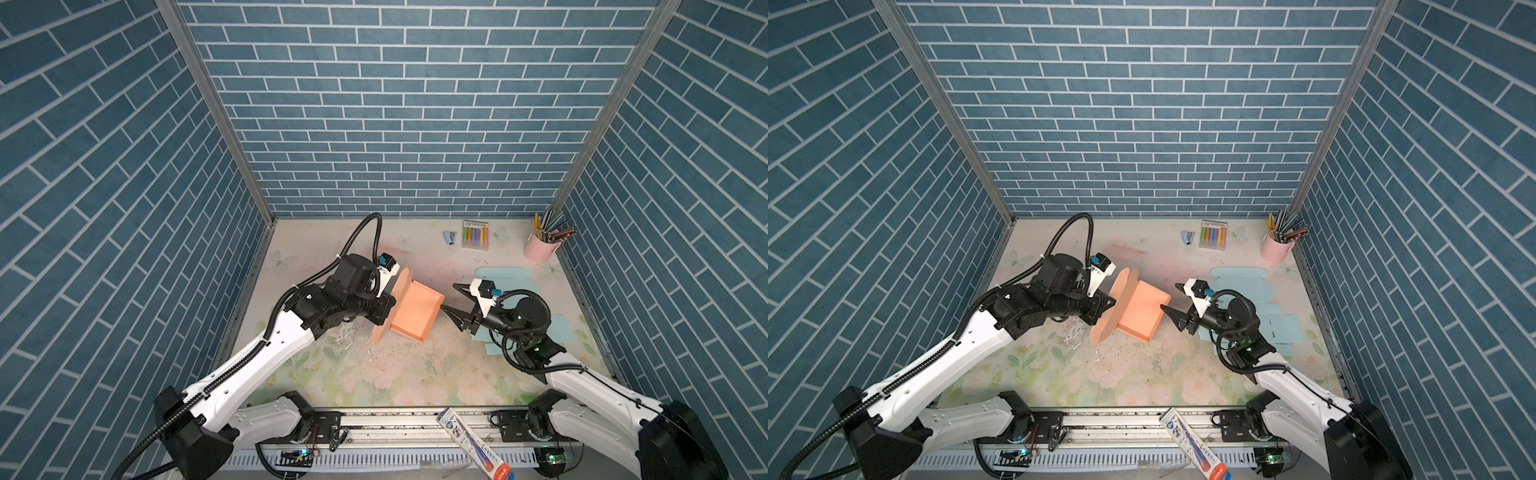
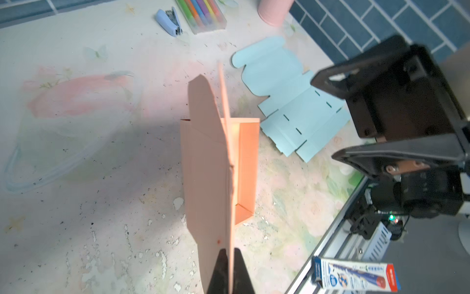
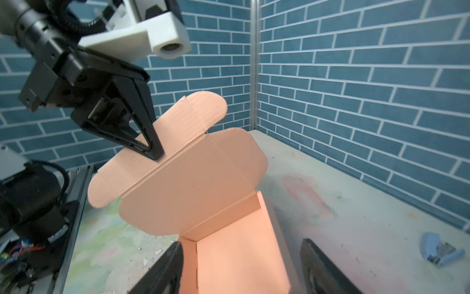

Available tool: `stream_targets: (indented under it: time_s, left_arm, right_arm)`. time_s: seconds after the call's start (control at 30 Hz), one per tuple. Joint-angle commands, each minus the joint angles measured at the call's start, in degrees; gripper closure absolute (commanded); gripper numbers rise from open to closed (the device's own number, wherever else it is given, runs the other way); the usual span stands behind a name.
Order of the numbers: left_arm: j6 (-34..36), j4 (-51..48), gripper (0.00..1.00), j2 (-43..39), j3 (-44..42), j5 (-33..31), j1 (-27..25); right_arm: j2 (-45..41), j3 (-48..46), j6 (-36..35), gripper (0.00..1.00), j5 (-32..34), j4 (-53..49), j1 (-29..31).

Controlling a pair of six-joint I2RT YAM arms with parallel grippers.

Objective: Fold the paper box

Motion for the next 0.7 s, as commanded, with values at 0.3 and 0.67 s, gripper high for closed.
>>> stream_targets:
  time_s: [0.3, 0.67]
  left_arm:
    - [11.4, -12.9, 1.0, 1.9, 7.9, 2.0, -3.4]
    - [12.1, -13.9, 1.0, 3.2, 8.8, 0.5, -6.4]
  right_arm:
    - [15.8, 15.3, -15.4, 0.32, -27.6, -4.9, -0.5]
    - [17.9, 17.1, -19.0, 0.37, -22.0, -8.6, 2.8]
